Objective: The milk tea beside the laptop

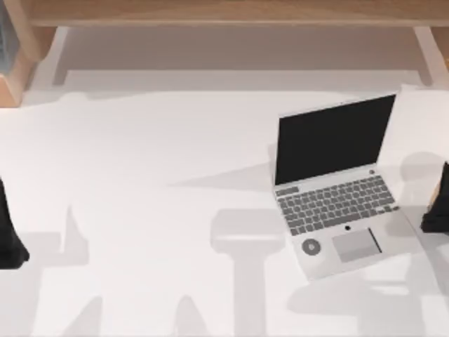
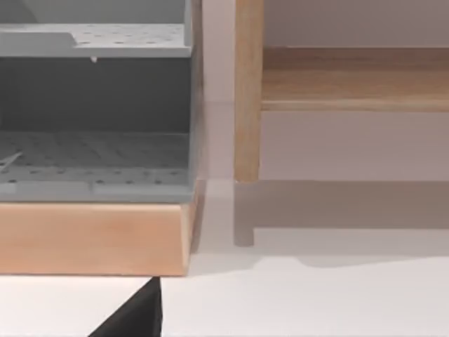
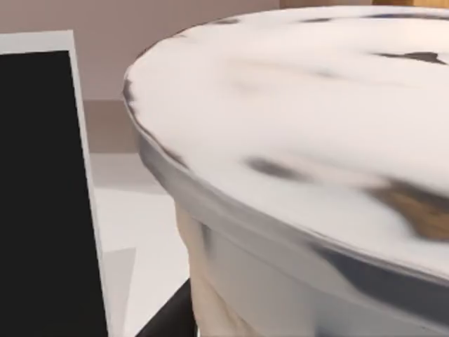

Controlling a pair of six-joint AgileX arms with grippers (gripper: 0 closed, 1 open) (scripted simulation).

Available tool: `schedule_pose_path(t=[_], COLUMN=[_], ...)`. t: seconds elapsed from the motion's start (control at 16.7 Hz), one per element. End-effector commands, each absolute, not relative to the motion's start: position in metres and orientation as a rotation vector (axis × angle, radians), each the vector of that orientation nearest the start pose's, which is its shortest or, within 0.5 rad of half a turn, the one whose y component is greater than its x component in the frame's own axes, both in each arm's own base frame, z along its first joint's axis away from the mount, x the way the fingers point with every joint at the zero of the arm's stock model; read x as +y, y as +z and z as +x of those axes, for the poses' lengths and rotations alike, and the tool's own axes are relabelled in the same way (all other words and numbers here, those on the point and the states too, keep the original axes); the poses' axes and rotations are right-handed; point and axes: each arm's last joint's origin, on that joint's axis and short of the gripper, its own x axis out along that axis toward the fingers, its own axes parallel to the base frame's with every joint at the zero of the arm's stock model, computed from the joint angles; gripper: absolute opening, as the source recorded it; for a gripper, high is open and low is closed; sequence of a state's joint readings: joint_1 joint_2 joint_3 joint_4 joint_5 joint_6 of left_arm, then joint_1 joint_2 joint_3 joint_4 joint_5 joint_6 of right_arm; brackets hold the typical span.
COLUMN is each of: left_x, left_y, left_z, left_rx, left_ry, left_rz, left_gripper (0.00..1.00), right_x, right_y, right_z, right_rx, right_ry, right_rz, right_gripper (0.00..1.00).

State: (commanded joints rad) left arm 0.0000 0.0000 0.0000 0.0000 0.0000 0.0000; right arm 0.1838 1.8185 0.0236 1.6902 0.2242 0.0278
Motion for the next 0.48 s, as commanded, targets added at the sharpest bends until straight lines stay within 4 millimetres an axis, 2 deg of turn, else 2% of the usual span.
schedule_pose_path(t=[0.12,0.48], left_x=[-0.0012,-0.0012], left_y=[0.16,0.16], left_z=[0.1057,0.1057], left_rx=[0.0,0.0], left_ry=[0.0,0.0], left_rz=[0.0,0.0], left_gripper=[1.0,1.0], right_x=[0.0288,0.0288], right_y=[0.0926,0.0926], right_z=[0.189,0.189], right_rx=[0.099,0.099], right_ry=[-0.023,-0.023], right_rz=[-0.008,-0.008], right_gripper=[0.98,1.0])
